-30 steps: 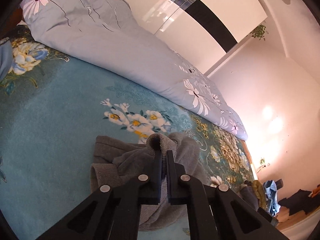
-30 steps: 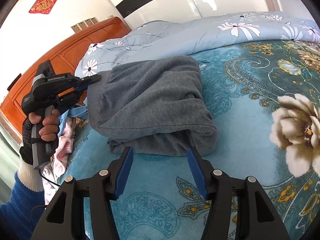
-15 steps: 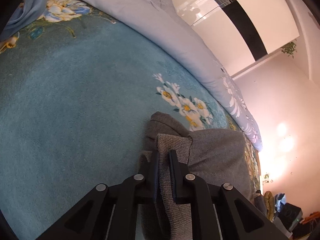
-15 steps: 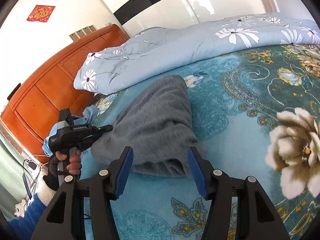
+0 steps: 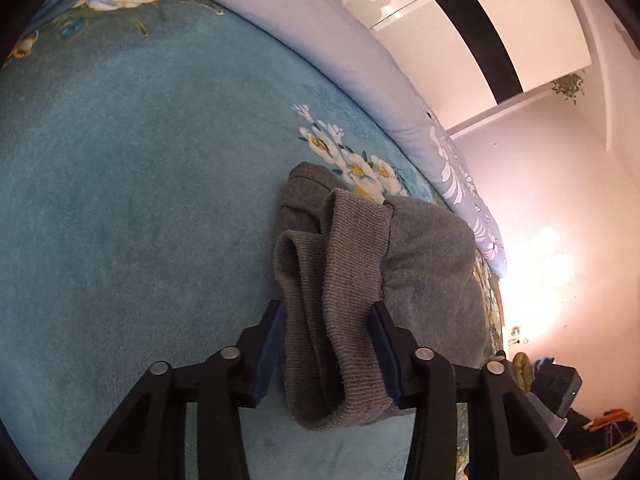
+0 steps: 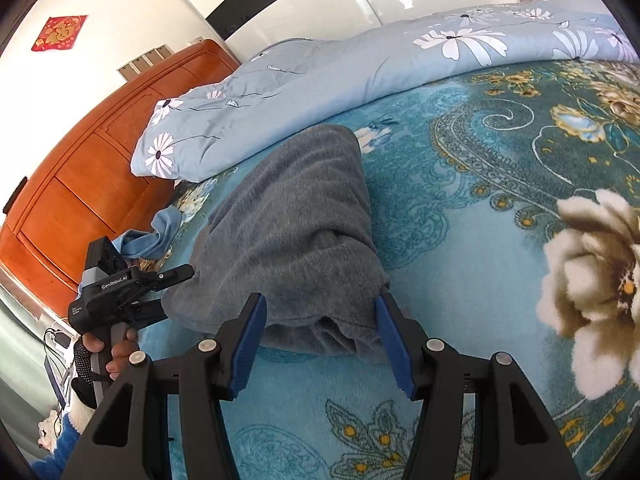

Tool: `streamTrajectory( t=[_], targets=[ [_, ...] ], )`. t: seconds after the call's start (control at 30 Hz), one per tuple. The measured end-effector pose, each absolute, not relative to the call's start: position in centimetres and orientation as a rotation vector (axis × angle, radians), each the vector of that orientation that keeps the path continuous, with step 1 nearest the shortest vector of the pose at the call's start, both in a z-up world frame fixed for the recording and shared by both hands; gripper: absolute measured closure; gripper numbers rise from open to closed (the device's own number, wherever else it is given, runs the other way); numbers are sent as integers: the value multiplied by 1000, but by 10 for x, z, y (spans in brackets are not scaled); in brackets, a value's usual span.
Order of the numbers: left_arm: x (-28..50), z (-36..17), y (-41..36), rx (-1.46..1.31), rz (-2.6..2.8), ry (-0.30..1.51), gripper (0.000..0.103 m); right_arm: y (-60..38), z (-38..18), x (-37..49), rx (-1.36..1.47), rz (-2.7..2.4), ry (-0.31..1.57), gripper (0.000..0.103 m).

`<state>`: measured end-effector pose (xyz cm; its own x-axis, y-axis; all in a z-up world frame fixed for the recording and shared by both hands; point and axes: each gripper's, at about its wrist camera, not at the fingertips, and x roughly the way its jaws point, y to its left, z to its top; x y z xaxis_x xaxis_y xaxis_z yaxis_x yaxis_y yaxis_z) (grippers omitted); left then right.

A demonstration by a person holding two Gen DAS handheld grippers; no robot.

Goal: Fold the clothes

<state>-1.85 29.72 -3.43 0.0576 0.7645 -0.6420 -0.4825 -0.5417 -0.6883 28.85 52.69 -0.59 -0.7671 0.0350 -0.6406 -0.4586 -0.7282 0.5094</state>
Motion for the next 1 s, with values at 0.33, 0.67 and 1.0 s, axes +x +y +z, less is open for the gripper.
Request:
streamTrajectory(
  t=[0.33,0.67,1.0],
  targets=[
    [-15,-11,327,-1278,1738,-152,90,535,-9,301,-873,2501,1040,45],
    [-15,-8,285,-1247,1937,-161,88,535,21,262,-864,2609,842,45],
    [32,-6,338,-1174,1821,42,79,526,-7,243,-992,2580,781,45]
  ],
)
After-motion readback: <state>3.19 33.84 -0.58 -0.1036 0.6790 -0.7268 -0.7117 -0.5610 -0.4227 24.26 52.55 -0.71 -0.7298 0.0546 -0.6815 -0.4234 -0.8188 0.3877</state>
